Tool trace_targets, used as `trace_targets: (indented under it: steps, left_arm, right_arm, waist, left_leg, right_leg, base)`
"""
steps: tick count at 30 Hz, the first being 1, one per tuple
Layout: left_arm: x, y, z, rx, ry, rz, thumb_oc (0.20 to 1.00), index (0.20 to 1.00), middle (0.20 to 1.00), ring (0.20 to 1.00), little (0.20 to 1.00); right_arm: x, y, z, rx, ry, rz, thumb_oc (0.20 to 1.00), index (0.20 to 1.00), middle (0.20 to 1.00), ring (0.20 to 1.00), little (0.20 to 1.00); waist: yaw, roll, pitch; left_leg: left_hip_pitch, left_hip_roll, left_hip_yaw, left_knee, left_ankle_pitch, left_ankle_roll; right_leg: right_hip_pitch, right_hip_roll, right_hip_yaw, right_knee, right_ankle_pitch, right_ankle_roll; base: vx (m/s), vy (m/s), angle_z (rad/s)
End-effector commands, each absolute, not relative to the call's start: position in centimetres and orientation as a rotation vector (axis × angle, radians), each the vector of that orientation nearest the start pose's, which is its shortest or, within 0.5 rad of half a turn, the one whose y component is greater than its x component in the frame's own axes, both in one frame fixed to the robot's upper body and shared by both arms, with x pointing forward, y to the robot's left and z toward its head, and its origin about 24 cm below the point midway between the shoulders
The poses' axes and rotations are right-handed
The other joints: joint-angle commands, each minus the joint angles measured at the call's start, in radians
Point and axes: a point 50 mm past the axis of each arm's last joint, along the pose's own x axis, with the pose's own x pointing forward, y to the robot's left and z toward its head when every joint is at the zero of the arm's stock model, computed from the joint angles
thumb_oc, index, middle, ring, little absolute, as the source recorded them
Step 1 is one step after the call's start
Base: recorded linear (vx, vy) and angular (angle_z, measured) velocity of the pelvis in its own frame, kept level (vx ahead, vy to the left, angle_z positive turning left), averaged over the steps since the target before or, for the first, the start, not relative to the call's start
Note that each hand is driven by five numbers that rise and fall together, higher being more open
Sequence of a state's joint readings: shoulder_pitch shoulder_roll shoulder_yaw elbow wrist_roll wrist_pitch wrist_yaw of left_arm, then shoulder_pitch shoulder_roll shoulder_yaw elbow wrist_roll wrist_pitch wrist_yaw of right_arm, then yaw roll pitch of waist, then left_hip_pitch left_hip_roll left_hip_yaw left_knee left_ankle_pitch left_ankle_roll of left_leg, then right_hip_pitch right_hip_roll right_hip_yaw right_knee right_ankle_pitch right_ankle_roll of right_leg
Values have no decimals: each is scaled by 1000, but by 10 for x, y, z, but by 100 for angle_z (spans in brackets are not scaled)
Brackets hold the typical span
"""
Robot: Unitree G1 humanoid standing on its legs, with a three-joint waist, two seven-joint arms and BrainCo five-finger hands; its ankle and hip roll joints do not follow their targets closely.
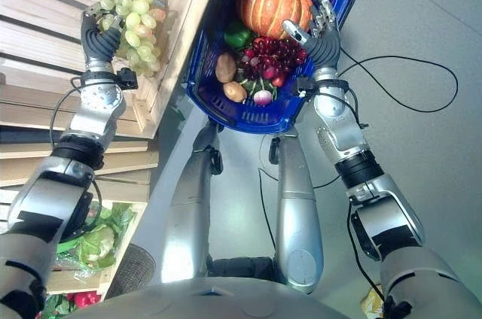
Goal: Pick up fruits and vegetables into the basket
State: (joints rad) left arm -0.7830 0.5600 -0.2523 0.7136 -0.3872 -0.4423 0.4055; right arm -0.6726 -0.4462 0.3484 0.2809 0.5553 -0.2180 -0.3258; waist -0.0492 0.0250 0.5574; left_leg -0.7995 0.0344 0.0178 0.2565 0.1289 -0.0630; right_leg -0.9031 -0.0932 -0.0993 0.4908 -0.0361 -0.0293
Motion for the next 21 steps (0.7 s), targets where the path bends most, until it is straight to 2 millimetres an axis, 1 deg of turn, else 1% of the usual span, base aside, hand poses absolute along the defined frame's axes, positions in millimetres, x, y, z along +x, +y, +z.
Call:
trace_targets:
  steps: [1, 2, 3, 5, 9, 11, 12, 15, 17, 21]
  left_arm:
    - [354, 238, 220, -26, -767, 286, 200, 200, 200, 200, 200]
    - [350, 232, 224, -67, -819, 245, 200, 200, 200, 200, 200]
    - [350, 232, 225, -72, -822, 240, 200, 200, 200, 200, 200]
    - [344, 220, 233, -129, -896, 173, 200, 200, 200, 200, 200]
    - [336, 206, 241, -153, -970, 103, 200, 200, 200, 200, 200]
    - [333, 203, 244, -170, -992, 76, 200, 200, 200, 200, 200]
    - [328, 197, 249, -177, -1028, 35, 200, 200, 200, 200, 200]
    - [323, 188, 256, -177, -1064, -16, 200, 200, 200, 200, 200]
    - [318, 175, 263, -163, -1088, -91, 200, 200, 200, 200, 200]
    - [311, 158, 270, -140, -1108, -193, 200, 200, 200, 200, 200]
  right_arm:
    - [334, -137, 199, 100, -580, 142, 1000, 1000, 1000, 1000, 1000]
    - [332, -133, 200, 95, -589, 177, 1000, 1000, 1000, 1000, 1000]
    - [332, -133, 200, 94, -590, 179, 1000, 1000, 1000, 1000, 1000]
    - [329, -125, 202, 90, -594, 243, 1000, 1000, 1000, 1000, 1000]
    - [326, -115, 204, 79, -590, 318, 1000, 1000, 1000, 1000, 1000]
    - [325, -113, 205, 83, -588, 341, 1000, 1000, 1000, 1000, 1000]
    - [323, -108, 206, 82, -585, 379, 1000, 1000, 1000, 1000, 1000]
    - [321, -103, 209, 82, -586, 417, 1000, 1000, 1000, 1000, 1000]
    - [318, -97, 212, 84, -592, 458, 1000, 1000, 1000, 1000, 1000]
    - [313, -87, 218, 78, -601, 519, 1000, 1000, 1000, 1000, 1000]
  waist:
    - [7, 8, -37]
    - [8, 9, -37]
    - [8, 9, -37]
    - [12, 10, -37]
    - [16, 12, -37]
    - [17, 11, -37]
    - [19, 13, -37]
    - [21, 13, -37]
    - [23, 12, -37]
    - [25, 11, -37]
  left_leg:
    - [-15, -22, -5, 97, -92, 12]
    - [-14, -23, -6, 97, -93, 13]
    - [-13, -23, -6, 96, -93, 13]
    - [-9, -27, -8, 94, -95, 16]
    - [-6, -29, -8, 92, -94, 16]
    - [-5, -30, -8, 92, -94, 17]
    - [-3, -31, -8, 91, -93, 17]
    - [-6, -31, -8, 91, -91, 18]
    - [-5, -33, -8, 90, -90, 19]
    - [-6, -34, -8, 90, -87, 22]
  right_leg:
    - [47, 11, 7, -57, 27, 94]
    - [48, 11, 6, -58, 26, 93]
    - [48, 11, 6, -58, 26, 93]
    - [55, 10, 4, -60, 24, 92]
    - [60, 7, 1, -66, 25, 91]
    - [61, 6, 0, -67, 25, 91]
    - [65, 4, -1, -69, 25, 90]
    - [64, 4, -1, -70, 26, 89]
    - [67, 3, -3, -74, 29, 90]
    - [70, 2, -5, -80, 35, 89]
  base:
    - [0, 0, 0]
    - [0, 0, 0]
    - [0, 0, 0]
    - [0, 0, 0]
    - [0, 0, 0]
    - [0, 0, 0]
    - [0, 0, 0]
    - [0, 0, 0]
    - [-2, -17, 1]
    - [0, -8, 0]
